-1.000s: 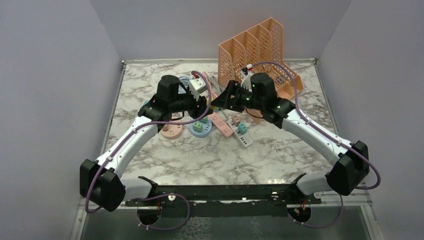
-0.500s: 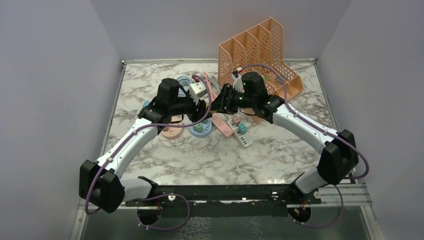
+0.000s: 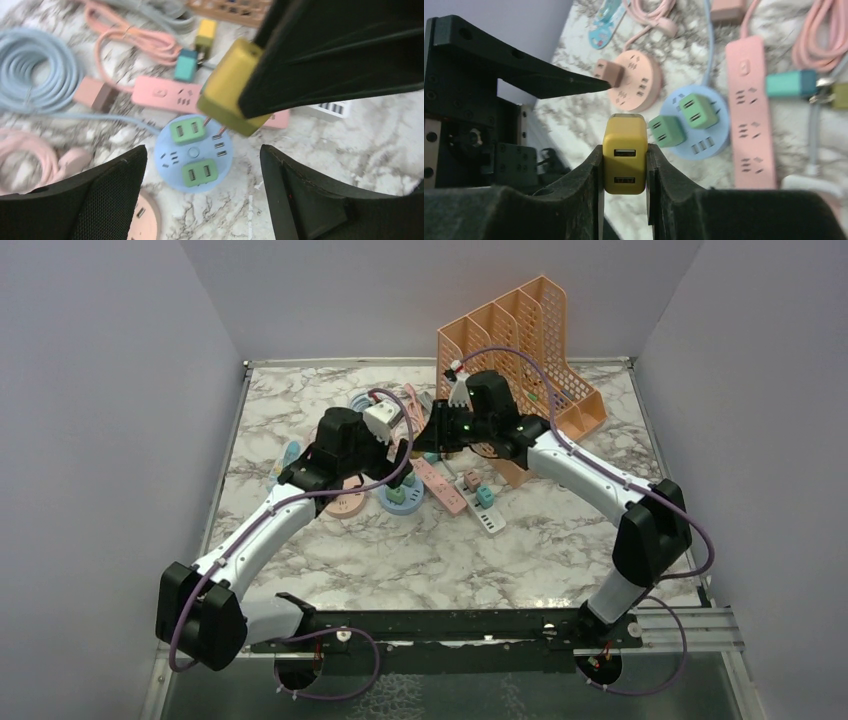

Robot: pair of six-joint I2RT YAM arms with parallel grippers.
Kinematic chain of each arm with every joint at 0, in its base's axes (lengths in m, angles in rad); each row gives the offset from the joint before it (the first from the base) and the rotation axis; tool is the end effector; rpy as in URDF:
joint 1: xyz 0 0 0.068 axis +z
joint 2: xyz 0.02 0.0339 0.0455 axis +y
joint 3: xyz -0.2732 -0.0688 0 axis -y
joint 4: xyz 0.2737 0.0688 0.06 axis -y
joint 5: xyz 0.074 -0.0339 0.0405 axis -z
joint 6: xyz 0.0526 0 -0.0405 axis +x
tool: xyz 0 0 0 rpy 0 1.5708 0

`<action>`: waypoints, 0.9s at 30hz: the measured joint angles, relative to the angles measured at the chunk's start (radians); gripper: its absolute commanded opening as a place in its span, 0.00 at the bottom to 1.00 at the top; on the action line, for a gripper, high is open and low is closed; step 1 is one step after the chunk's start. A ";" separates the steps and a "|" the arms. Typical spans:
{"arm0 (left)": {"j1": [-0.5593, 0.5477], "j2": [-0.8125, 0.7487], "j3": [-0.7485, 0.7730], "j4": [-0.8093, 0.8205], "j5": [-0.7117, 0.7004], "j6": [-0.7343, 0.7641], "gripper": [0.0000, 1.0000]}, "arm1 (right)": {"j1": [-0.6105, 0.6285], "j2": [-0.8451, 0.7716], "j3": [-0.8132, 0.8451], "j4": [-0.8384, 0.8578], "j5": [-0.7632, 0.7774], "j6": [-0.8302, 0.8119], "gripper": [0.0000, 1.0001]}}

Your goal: Insert the plug

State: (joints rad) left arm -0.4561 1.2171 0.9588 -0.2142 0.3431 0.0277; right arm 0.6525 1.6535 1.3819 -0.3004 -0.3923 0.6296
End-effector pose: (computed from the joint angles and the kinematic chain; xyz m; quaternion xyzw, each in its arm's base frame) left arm 0.2753 -0.1548 0.3017 0.2878 0.7946 -0.2516 0.4716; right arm 0.3258 0.2743 0.3038 -0.1032 0.8599 0.4180 0.2741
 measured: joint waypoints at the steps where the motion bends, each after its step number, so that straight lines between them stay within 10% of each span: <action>1: 0.000 0.000 -0.008 -0.002 -0.051 -0.030 0.85 | 0.000 0.017 0.018 -0.005 0.021 -0.055 0.01; 15: 0.020 0.125 0.113 -0.129 -0.533 -0.450 0.83 | -0.018 0.260 0.100 0.007 0.168 -0.512 0.01; 27: 0.169 0.171 0.158 -0.171 -0.579 -0.607 0.82 | 0.007 0.365 0.163 0.016 0.201 -0.645 0.01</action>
State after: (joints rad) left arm -0.2874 1.3884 1.1168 -0.3847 -0.2359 -0.5793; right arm 0.6598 2.0182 1.5452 -0.2844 -0.1909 -0.0158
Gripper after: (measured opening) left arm 0.821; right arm 0.282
